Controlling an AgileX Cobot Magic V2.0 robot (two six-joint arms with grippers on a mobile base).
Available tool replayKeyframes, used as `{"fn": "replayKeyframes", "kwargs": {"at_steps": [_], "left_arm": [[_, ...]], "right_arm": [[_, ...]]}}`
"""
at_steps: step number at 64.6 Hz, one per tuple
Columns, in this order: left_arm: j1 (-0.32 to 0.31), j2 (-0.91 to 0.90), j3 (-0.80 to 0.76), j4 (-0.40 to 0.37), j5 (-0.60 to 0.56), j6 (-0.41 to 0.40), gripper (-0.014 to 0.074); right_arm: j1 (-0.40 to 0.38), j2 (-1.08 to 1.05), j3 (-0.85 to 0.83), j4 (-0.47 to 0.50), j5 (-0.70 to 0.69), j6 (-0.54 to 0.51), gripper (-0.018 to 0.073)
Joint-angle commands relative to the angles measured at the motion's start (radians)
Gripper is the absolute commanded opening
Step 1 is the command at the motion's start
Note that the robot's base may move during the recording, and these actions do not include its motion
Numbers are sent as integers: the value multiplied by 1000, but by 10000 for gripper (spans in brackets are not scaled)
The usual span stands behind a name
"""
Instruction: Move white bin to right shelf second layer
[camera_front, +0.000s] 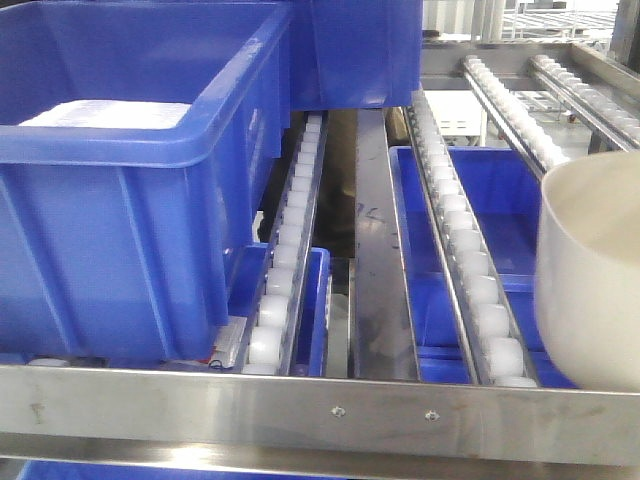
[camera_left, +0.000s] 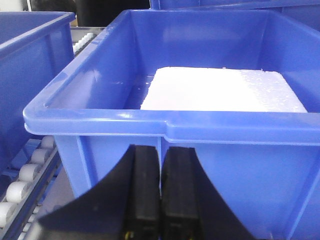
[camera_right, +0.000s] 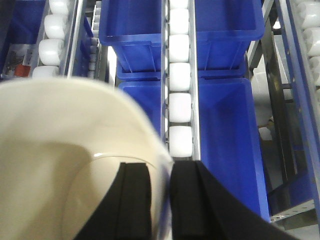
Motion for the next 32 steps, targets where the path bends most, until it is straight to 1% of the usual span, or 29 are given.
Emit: {"fn": "replayKeyframes", "kwargs": {"at_steps": [1,12,19,32], "left_arm": [[-4,-16,37,-6,-79,-5,85],[-4,-16,37,-6,-79,-5,85],[-4,-16,37,-6,-79,-5,85],[-4,-16,37,-6,-79,-5,85]], "right_arm": [[-1,-11,-31,0,-48,0,248],[-1,-11,-31,0,-45,0,347],[-1,-15,-39,0,-73,0,341],[-1,-71,-52,0,-58,0,339]]}}
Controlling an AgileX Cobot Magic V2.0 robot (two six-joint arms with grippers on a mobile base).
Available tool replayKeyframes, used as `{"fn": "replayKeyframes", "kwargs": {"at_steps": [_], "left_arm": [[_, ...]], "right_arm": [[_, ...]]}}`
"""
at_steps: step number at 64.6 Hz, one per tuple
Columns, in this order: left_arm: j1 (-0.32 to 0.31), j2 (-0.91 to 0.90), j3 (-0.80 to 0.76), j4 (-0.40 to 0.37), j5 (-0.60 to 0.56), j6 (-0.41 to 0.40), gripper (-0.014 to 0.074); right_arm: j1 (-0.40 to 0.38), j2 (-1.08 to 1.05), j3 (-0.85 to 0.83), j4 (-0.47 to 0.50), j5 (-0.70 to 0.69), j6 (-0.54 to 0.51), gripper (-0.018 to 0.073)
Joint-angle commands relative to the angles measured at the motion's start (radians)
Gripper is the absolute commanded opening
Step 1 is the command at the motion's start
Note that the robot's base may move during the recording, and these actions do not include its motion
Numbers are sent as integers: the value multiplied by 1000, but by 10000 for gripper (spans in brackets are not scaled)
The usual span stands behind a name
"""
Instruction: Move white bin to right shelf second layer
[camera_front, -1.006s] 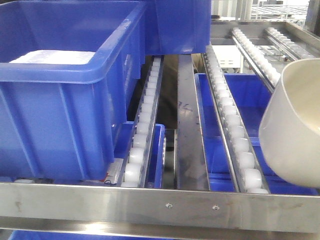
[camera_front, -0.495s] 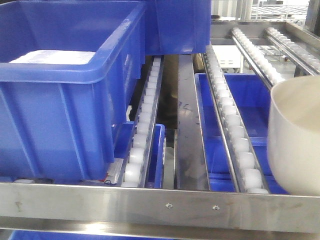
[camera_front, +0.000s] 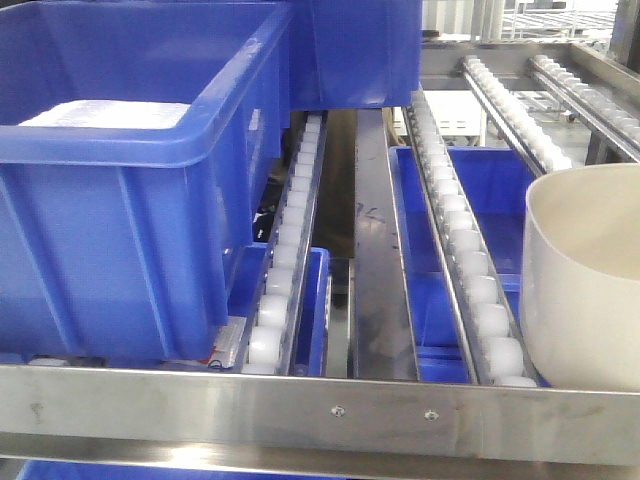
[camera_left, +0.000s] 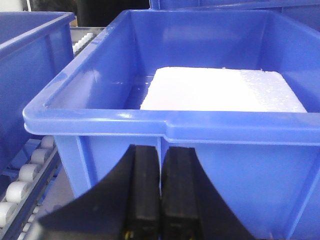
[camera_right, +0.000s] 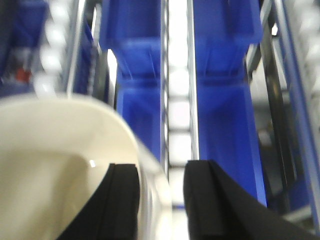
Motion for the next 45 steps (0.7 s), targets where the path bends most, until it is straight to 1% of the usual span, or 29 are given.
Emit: {"fn": "replayKeyframes", "kwargs": {"at_steps": [1,5,8,15,21,24,36,45], "left_arm": [[-4,-16,37,-6,-79,-5,85],[-4,-16,37,-6,-79,-5,85],[-4,-16,37,-6,-79,-5,85],[-4,-16,37,-6,-79,-5,85],[-4,-16,37,-6,-79,-5,85],[-4,-16,37,-6,-79,-5,85],[-4,-16,37,-6,-79,-5,85],[-4,-16,37,-6,-79,-5,85]], "right_arm": [[-1,-56,-37,0,-59,0,339],[-1,-95,-37,0,-20,0,330],[-1,-125,-37,0,13,0,300],[-1,-199,-37,0,101,0,172],[-1,-272,-37,0,174,0,40],[-1,-305,-37,0,205,0,56],[-1,-434,-35,0,368,0,56],[-1,-529,-35,14,358,0,56]]}}
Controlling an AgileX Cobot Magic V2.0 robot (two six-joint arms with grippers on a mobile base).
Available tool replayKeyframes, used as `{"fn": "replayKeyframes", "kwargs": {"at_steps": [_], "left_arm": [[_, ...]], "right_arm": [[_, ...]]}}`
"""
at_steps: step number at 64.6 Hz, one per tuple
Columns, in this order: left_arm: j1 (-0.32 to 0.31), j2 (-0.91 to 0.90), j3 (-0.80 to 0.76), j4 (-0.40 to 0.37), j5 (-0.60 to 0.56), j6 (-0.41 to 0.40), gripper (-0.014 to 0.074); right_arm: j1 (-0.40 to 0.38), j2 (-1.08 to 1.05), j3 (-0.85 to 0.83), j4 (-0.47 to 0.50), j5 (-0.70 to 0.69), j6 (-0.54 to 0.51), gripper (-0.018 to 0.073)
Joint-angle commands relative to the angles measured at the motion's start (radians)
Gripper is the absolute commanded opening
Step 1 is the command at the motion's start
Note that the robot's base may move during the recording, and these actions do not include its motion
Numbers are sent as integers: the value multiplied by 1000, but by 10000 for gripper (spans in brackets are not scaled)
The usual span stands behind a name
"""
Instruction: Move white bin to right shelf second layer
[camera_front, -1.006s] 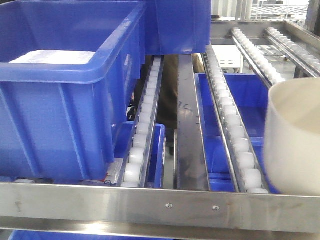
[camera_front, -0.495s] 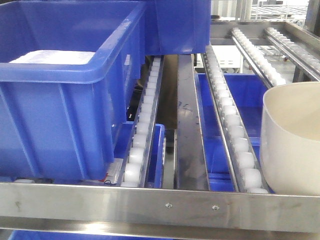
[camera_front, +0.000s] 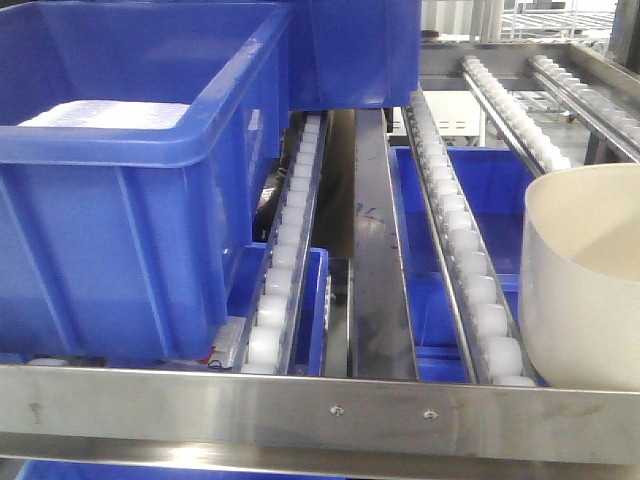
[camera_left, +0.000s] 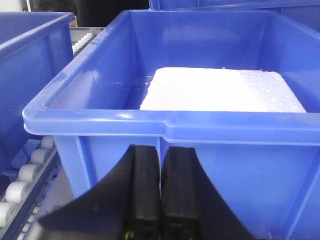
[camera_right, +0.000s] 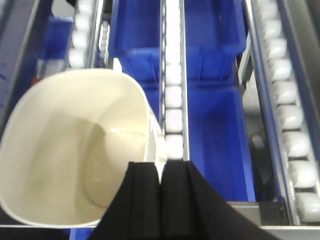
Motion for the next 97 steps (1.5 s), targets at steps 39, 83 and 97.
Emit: {"fn": "replayKeyframes", "kwargs": {"at_steps": [39,83,97], "left_arm": [[-4,-16,37,-6,-79,-5,85],[-4,-16,37,-6,-79,-5,85],[-4,-16,37,-6,-79,-5,85]], "right_arm": [[-1,-149,-35,23,-118,-2,56],[-3,-503,234,52,-204,-221,56],[-3,-588,322,52,-240,-221,56]]}}
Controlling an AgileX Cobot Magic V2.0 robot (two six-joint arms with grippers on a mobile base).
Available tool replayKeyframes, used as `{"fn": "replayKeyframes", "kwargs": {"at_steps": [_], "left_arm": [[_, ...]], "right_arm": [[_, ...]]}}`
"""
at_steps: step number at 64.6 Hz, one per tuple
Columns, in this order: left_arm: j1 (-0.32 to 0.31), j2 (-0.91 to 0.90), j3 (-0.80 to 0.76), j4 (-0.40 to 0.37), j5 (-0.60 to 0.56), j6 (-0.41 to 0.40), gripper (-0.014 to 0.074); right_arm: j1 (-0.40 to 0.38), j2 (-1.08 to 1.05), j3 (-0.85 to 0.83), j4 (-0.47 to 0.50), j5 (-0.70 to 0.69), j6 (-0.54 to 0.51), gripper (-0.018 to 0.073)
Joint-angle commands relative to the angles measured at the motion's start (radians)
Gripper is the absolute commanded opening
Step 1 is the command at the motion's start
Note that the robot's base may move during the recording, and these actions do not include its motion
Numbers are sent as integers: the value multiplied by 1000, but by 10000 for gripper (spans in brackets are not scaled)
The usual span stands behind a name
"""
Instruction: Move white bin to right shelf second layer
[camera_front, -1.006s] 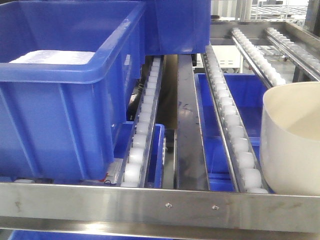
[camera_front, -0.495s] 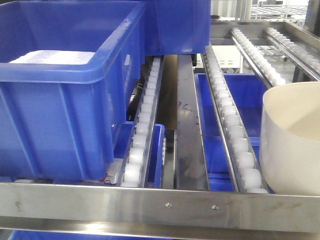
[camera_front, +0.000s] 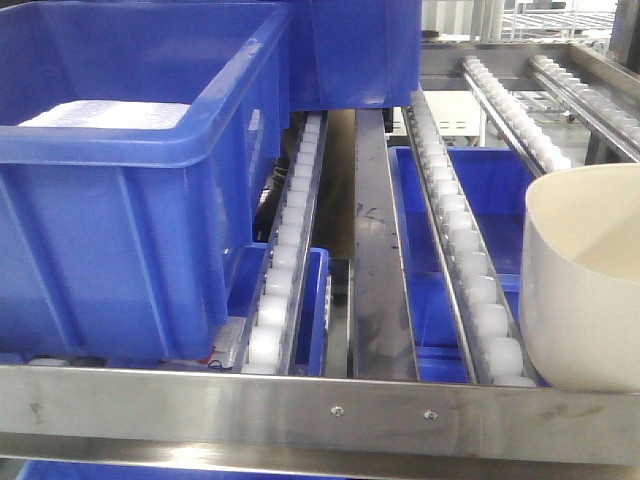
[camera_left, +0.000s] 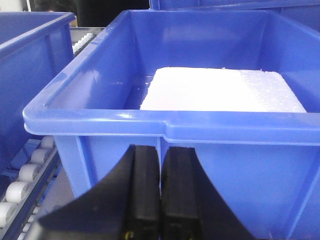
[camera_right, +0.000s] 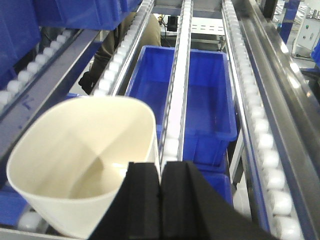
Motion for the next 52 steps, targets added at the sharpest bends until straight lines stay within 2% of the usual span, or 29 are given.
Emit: {"fn": "replayKeyframes", "kwargs": {"at_steps": [1,7,17,52], "left_arm": [[-4,-16,37,-6,-79,-5,85],[-4,-16,37,-6,-79,-5,85],[-4,-16,37,-6,-79,-5,85],[-4,-16,37,-6,-79,-5,85]], "right_arm": [[-3,-22,-6,6,-107,-11,56],[-3,-21,23,6,-135,-9,56],[-3,-21,115,6,-311,-8,56],[-3,-21,111,6,-296,-8,56]]}}
